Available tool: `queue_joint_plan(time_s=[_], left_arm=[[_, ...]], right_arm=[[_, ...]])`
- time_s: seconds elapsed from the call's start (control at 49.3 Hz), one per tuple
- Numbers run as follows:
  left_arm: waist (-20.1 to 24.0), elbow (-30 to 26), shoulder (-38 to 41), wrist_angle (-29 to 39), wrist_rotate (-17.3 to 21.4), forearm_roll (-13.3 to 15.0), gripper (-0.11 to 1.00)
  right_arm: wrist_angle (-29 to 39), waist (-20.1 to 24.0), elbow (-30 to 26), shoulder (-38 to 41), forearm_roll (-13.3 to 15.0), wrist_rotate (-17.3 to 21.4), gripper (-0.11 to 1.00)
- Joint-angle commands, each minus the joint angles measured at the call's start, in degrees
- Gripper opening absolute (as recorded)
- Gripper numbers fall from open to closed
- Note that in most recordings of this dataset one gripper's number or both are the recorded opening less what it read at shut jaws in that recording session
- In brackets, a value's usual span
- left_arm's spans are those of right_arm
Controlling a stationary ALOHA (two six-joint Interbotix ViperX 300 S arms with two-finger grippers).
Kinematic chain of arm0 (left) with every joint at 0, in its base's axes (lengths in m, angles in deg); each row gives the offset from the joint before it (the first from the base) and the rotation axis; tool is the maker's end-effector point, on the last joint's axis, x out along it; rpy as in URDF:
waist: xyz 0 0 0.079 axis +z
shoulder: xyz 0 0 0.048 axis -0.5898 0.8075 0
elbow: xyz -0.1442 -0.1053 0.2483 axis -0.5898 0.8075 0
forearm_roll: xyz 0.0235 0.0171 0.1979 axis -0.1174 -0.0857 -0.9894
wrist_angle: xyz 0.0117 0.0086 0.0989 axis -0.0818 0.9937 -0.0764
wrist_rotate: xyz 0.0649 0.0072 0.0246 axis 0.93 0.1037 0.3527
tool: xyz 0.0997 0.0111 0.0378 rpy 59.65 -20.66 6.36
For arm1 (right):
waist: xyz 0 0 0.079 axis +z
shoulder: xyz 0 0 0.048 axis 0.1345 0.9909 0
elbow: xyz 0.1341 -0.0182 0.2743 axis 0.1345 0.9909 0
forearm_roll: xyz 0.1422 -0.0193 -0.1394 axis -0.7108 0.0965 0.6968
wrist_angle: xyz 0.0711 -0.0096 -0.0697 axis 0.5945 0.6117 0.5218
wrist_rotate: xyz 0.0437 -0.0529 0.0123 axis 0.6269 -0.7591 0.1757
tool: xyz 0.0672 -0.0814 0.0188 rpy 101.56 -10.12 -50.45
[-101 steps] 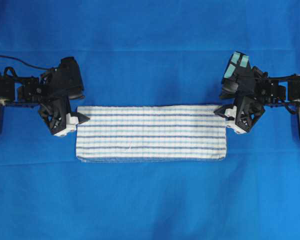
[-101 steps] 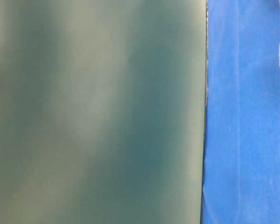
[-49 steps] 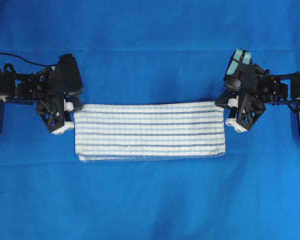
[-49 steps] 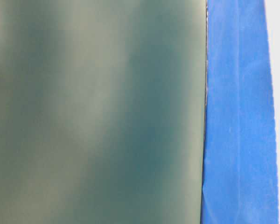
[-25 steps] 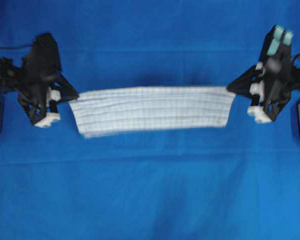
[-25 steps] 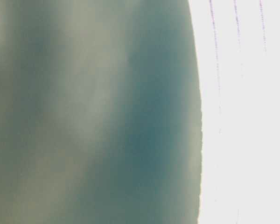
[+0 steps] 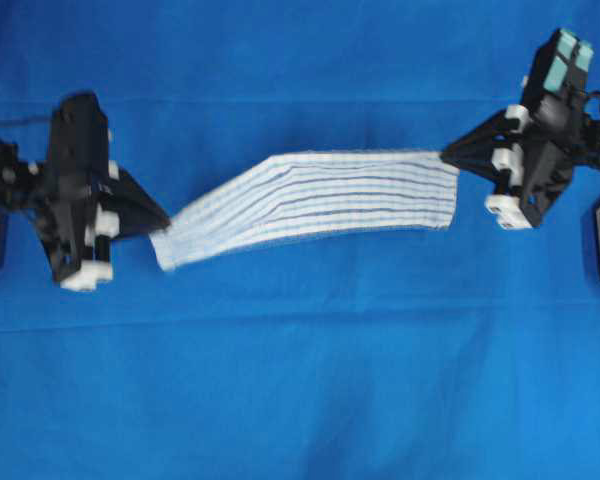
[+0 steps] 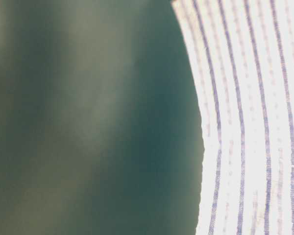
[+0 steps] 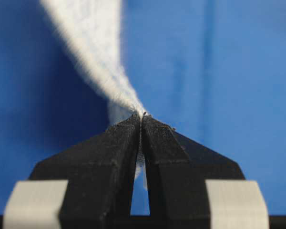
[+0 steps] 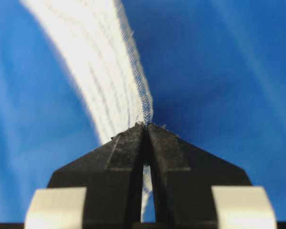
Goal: Fold the blue towel.
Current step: 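Lift the strip and rotate it vertical, right gripper far, left gripper near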
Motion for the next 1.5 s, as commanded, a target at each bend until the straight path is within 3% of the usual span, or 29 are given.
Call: queue_joint_plan(time_s=[0.0,0.324,0.689,0.892,1.095,1.338,1.48], left_arm=[[-2.99,-2.55,1.76,-3.16,0.09,0.0,0.01],[-9.05,-12.57,13.45,-7.82,0.62,0.0,0.01],[-9.84,-27.33,27.51,-7.82,1.23,0.0,0.01],[-9.58,-32.52,32.17,-8.44,1.23,0.0,0.01],[-8.79,-39.2,37.18,-14.33,1.41,-0.18,0.01],[-8.44,-48.16,44.38,-15.12,6.15,-0.18,0.01],[-8.09,-49.04,45.79,-15.21,6.24,-0.18,0.01]], right_arm=[[-1.67,-2.99,-3.34,2.9,1.32,-0.09,0.03],[-2.37,-12.3,-13.8,15.03,6.42,-0.18,0.03],[-2.37,-14.15,-21.97,22.24,10.11,-0.26,0.03],[-1.76,-14.5,-21.45,21.88,10.28,-0.18,0.03],[-0.88,-15.21,-18.72,18.72,10.28,-0.18,0.03],[-0.44,-15.38,-15.29,14.68,10.28,0.53,0.03],[-0.26,-15.12,-15.47,15.38,10.11,0.7,0.03]])
